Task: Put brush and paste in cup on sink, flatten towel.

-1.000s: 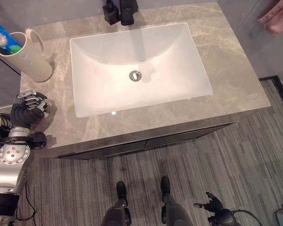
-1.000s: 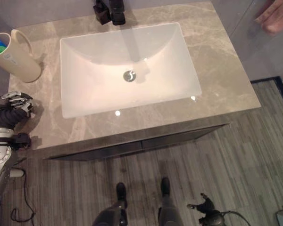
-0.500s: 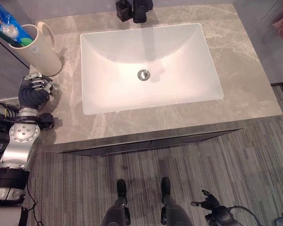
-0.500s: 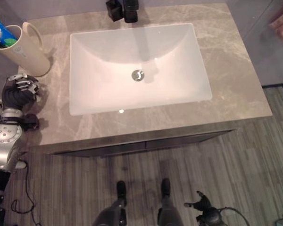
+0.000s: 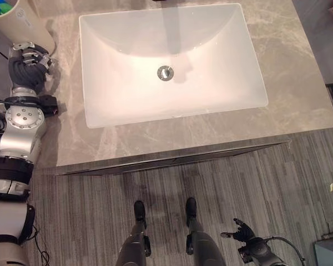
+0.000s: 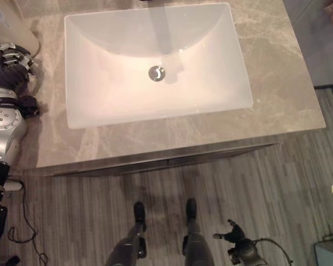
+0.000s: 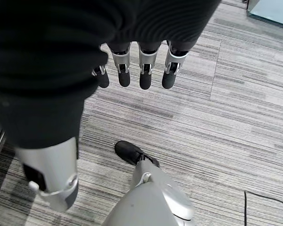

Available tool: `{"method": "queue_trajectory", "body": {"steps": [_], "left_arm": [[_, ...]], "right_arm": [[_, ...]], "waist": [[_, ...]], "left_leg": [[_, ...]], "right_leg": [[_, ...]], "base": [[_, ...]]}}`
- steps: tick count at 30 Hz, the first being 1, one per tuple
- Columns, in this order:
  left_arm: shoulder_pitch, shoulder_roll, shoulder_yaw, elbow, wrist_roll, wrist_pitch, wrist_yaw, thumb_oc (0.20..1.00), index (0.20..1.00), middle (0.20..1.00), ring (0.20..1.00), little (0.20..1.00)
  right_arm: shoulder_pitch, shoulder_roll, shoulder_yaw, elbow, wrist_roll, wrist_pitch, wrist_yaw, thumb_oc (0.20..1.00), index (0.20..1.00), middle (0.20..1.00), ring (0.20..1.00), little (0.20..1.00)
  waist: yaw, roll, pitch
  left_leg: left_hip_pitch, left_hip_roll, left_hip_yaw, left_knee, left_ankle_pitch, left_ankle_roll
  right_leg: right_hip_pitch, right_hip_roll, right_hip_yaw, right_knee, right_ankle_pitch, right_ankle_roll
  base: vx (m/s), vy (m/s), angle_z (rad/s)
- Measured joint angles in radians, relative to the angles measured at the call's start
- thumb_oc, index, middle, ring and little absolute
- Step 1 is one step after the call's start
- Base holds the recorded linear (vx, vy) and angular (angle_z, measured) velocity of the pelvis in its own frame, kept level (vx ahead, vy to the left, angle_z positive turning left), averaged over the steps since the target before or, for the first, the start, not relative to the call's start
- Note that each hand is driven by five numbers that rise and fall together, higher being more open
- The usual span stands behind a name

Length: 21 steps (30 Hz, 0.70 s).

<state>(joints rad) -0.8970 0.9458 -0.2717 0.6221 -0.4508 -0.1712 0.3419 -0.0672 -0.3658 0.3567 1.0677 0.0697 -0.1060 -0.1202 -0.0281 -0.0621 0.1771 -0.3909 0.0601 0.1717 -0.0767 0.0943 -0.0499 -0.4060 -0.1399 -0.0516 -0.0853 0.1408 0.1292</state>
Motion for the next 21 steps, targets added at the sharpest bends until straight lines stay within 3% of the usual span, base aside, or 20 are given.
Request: {"method": "queue_trajectory", "body": {"steps": [6,12,16,19,21], "left_arm": [[-0.128,0.032,-0.033,0.066,-0.001,0.006,0.006,0.2,0.2,0.2,0.2,0.2],[-0.114,0.031,-0.037,0.024,0.002,0.008,0.006,0.2,0.2,0.2,0.2,0.2],[0.063,-0.001,0.032,-0.17,0.078,0.01,0.006,0.2,0.2,0.2,0.2,0.2],[0.22,-0.082,0.068,-0.285,0.105,0.007,0.0,0.2,0.2,0.2,0.2,0.2],[0.334,-0.163,0.103,-0.403,0.106,-0.002,-0.022,0.2,0.2,0.2,0.2,0.2]], "right_arm": [[-0.019,0.003,0.0,0.0,0.031,-0.005,-0.009,1.0,1.0,1.0,1.0,1.0],[-0.023,0.004,0.0,0.002,0.035,-0.007,-0.009,1.0,1.0,1.0,1.0,1.0],[-0.042,0.007,-0.001,0.005,0.035,-0.006,-0.008,1.0,1.0,1.0,1.0,1.0],[-0.059,0.007,-0.004,0.014,0.033,-0.004,-0.009,1.0,1.0,1.0,1.0,1.0],[-0.045,0.012,-0.047,0.021,0.032,-0.003,-0.009,1.0,1.0,1.0,1.0,1.0]], "waist": [[-0.014,-0.008,0.029],[-0.014,-0.008,0.032],[-0.011,-0.007,0.036],[-0.01,-0.001,0.047],[-0.013,0.008,0.056]], "left_leg": [[-0.032,0.0,0.006,0.013,0.0,0.001],[-0.033,0.001,0.006,0.024,-0.005,0.001],[0.018,0.003,0.002,0.02,-0.008,0.001],[0.1,0.006,-0.011,0.017,-0.017,-0.003],[0.157,-0.003,-0.042,0.023,-0.021,-0.007]], "right_leg": [[-0.03,0.0,0.011,0.0,0.008,0.001],[-0.027,0.0,0.013,0.0,0.008,0.001],[0.024,0.001,0.007,0.001,0.008,0.002],[0.114,0.003,-0.017,0.0,0.0,0.0],[0.206,-0.013,-0.071,0.001,-0.035,0.006]], "base": [[0.0,0.006,-0.02],[0.0,0.0,0.0],[0.06,-0.025,0.01],[0.09,0.009,0.14],[0.03,0.069,0.63]]}}
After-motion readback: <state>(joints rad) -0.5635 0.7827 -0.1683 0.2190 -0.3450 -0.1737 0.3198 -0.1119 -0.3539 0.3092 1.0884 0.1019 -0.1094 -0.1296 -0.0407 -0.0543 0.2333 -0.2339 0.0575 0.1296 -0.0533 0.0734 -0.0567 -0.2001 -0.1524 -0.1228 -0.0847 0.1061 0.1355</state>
